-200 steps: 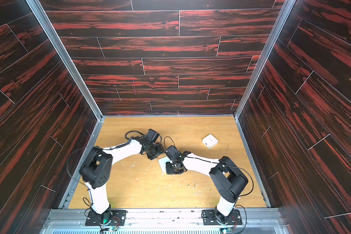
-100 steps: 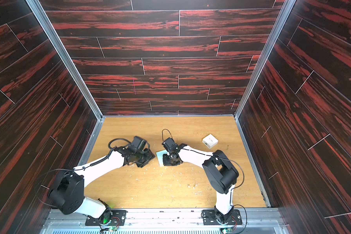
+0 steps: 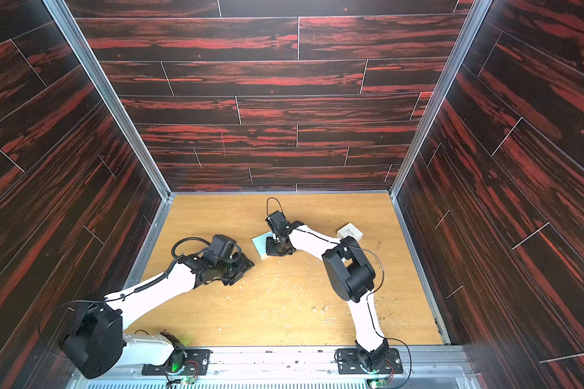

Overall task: Take out the earrings from the drawer-style jewelry box
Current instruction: Move the jewelry box to the center of the board.

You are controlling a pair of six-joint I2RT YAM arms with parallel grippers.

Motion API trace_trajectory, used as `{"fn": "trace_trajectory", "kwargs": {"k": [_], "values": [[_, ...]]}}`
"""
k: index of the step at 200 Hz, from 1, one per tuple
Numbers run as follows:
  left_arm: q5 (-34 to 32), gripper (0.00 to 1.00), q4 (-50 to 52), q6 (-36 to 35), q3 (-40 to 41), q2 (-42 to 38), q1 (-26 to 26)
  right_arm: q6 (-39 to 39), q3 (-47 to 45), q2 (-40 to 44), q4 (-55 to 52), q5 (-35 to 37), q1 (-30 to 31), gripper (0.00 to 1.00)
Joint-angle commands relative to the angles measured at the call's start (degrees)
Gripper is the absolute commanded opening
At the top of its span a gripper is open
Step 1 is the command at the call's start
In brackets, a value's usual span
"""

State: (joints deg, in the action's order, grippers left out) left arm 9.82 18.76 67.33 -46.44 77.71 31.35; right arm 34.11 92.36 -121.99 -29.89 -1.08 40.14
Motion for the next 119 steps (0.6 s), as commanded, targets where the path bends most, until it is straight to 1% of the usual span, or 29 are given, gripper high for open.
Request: {"fn": "trace_trajectory", "kwargs": {"k": [1, 17, 32, 62, 91, 119], "values": [[0.2, 0.62, -0.9, 0.6, 1.3, -2.7, 0.0, -0.7, 3.3, -1.9, -3.0, -1.1, -0.2, 0.14], [0.2, 0.62, -1.6, 0.8, 1.7, -3.0, 0.0, -1.0, 3.1, -0.5, -2.8, -0.7, -0.2, 0.14], [0.7, 0.62, -3.0, 0.9, 1.9, -3.0, 0.0, -0.7, 1.1, 3.1, -1.4, 0.1, -0.6, 0.15], [2.3, 0.65, -7.2, 0.8, 2.1, -2.7, 0.3, 0.5, -5.9, 12.2, 0.3, 0.7, -4.2, 0.22], [3.5, 0.67, -12.4, 0.6, 2.2, -1.9, 1.1, 1.2, -13.6, 21.2, 0.7, 1.1, -10.5, 0.26], [2.7, 0.7, -19.1, 0.2, 2.4, -1.6, 2.7, 3.3, -19.8, 28.5, 1.8, 1.3, -20.3, 0.3]]}}
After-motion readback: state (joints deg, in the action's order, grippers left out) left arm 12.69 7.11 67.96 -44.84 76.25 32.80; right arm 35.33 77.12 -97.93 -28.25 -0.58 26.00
